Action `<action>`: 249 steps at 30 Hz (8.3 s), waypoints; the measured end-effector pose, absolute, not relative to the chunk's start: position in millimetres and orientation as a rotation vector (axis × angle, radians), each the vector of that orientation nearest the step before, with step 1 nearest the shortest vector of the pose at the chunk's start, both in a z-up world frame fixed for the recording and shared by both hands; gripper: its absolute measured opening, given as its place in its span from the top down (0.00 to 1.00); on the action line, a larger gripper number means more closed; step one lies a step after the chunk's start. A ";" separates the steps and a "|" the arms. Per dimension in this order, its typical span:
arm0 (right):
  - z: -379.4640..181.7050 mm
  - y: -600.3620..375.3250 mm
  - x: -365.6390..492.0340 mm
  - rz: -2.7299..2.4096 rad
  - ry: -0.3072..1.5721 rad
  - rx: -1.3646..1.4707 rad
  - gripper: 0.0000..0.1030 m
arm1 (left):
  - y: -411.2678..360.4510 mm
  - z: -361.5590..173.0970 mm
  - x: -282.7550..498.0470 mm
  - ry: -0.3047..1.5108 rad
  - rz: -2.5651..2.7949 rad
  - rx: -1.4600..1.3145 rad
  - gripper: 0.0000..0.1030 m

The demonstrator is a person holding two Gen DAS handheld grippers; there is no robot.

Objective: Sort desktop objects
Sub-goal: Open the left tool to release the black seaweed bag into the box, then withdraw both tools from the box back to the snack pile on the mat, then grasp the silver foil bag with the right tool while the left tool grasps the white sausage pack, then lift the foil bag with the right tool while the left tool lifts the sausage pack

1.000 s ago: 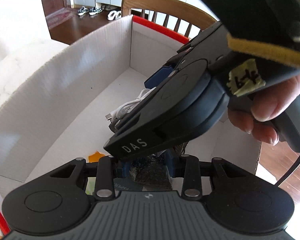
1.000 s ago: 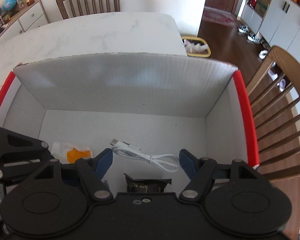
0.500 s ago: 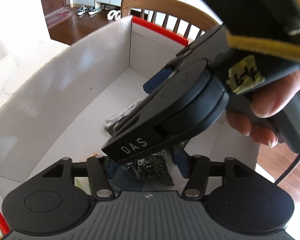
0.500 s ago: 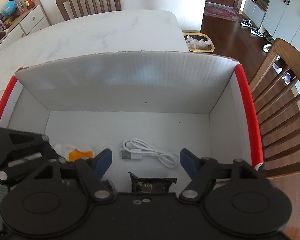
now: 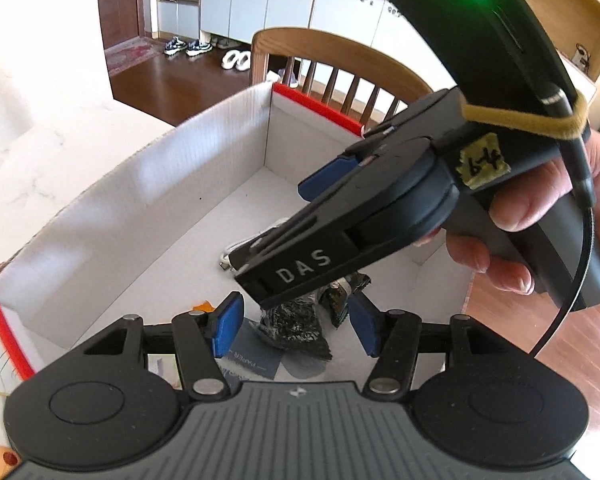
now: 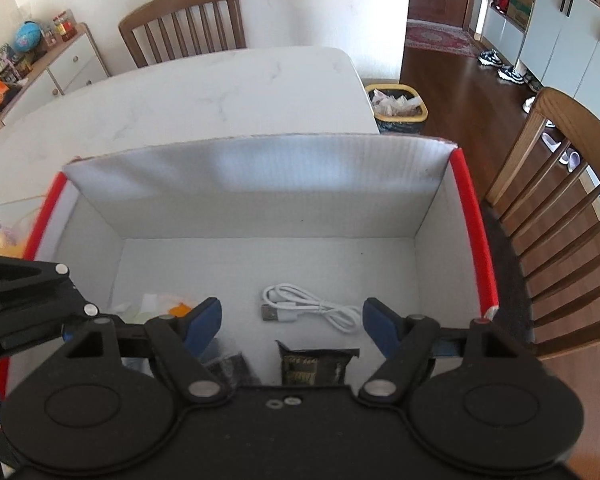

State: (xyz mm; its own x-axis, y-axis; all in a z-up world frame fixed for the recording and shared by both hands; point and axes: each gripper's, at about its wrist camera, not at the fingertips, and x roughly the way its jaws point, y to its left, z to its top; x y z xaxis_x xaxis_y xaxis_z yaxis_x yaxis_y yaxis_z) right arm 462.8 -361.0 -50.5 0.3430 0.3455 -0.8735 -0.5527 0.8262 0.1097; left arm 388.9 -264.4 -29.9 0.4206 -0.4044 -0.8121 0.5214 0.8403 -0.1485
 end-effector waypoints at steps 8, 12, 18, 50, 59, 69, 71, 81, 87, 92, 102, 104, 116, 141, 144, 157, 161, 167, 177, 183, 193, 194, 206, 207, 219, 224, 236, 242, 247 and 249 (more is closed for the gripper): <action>-22.1 -366.2 440.8 0.615 1.020 -0.203 0.26 | -253.0 -13.5 360.7 0.941 -0.574 0.092 0.45; -9.5 -371.1 430.6 0.612 0.993 -0.196 0.26 | -245.3 -7.2 356.9 0.920 -0.566 0.085 0.45; 1.9 -373.1 408.3 0.608 0.967 -0.190 0.26 | -233.1 3.8 335.4 0.892 -0.552 0.058 0.45; 44.2 -366.5 287.8 0.555 0.787 -0.099 0.14 | -167.1 39.4 250.3 0.716 -0.546 0.072 0.29; 42.9 -352.8 254.9 0.505 0.735 -0.099 0.08 | -141.6 43.0 230.2 0.689 -0.546 0.081 0.27; 39.9 -331.7 225.7 0.486 0.718 -0.085 0.08 | -113.3 36.3 206.9 0.671 -0.559 0.049 0.12; 39.7 -327.0 221.3 0.484 0.717 -0.086 0.08 | -107.2 34.6 203.0 0.661 -0.563 0.032 0.00; 38.0 -295.9 202.5 0.487 0.711 -0.091 0.08 | -66.1 28.7 188.5 0.650 -0.505 -0.012 0.00; 35.0 -267.0 194.1 0.504 0.696 -0.106 0.08 | -29.7 24.7 179.1 0.624 -0.378 -0.032 0.00; 30.8 -240.7 189.6 0.534 0.693 -0.104 0.08 | 0.0 22.5 173.6 0.606 -0.275 -0.054 0.00; 22.8 -186.5 182.4 0.606 0.687 -0.145 0.08 | 53.9 5.9 167.0 0.620 -0.141 -0.100 0.00; 21.0 -180.4 182.2 0.612 0.688 -0.148 0.08 | 60.6 1.7 166.4 0.625 -0.131 -0.110 0.00; 1.7 -145.4 184.7 0.630 0.728 -0.153 0.08 | 88.0 -25.9 156.1 0.624 -0.182 0.004 0.00; -48.8 -93.5 204.8 0.524 0.826 -0.119 0.08 | 136.4 -100.6 191.8 0.662 -0.416 0.159 0.00; -55.0 -88.0 208.2 0.522 0.841 -0.121 0.08 | 140.0 -109.1 197.5 0.673 -0.444 0.163 0.01; -77.7 -70.5 219.2 0.523 0.907 -0.130 0.09 | 153.4 -135.9 217.2 0.725 -0.532 0.150 0.01; -81.2 -69.0 222.1 0.514 0.921 -0.117 0.10 | 154.2 -136.8 219.1 0.714 -0.535 0.145 0.01; -86.5 -70.6 229.8 0.500 0.945 -0.072 0.12 | 152.0 -136.6 216.7 0.697 -0.509 0.170 0.12; -87.7 -70.7 232.2 0.515 0.963 -0.049 0.25 | 154.3 -135.9 212.9 0.668 -0.471 0.178 0.28; -83.0 -72.0 231.6 0.520 0.952 -0.056 0.45 | 153.8 -131.1 214.8 0.677 -0.438 0.142 0.41; -82.5 -72.1 232.2 0.509 0.955 -0.065 0.28 | 152.7 -130.2 213.8 0.680 -0.405 0.120 0.43; -83.7 -72.1 233.5 0.511 0.959 -0.060 0.28 | 152.8 -130.3 213.8 0.680 -0.404 0.118 0.43; -87.7 -81.6 244.0 0.514 0.997 0.010 0.50 | 151.2 -128.8 209.8 0.668 -0.374 0.115 0.47; -86.7 -83.3 242.7 0.510 0.995 0.010 0.50 | 151.7 -127.9 209.3 0.669 -0.369 0.110 0.48; -65.1 -99.2 225.0 0.529 0.961 -0.012 0.51 | 158.3 -115.3 191.7 0.657 -0.303 0.021 0.51; -54.0 -107.5 216.0 0.542 0.940 -0.029 0.51 | 161.2 -104.1 180.0 0.635 -0.277 -0.018 0.51; -33.4 -137.5 207.3 0.512 0.924 -0.054 0.51 | 159.0 -87.8 158.5 0.647 -0.249 -0.116 0.51; -21.1 -157.8 201.5 0.508 0.903 -0.049 0.51 | 149.1 -76.9 144.0 0.646 -0.253 -0.125 0.51; -12.9 -178.0 197.8 0.495 0.898 -0.044 0.51 | 138.0 -71.2 135.9 0.654 -0.238 -0.134 0.51; -9.0 -186.1 196.7 0.493 0.890 -0.040 0.51 | 134.4 -68.1 133.4 0.651 -0.233 -0.142 0.51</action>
State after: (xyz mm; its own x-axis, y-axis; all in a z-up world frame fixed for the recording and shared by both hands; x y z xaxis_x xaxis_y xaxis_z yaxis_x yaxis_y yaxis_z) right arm 196.7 -186.1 -9.0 0.5258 0.3954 -0.7532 -0.4283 0.8880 0.1672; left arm 133.4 134.4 -68.1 0.7708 -0.2584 -0.5823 0.1701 0.9643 -0.2029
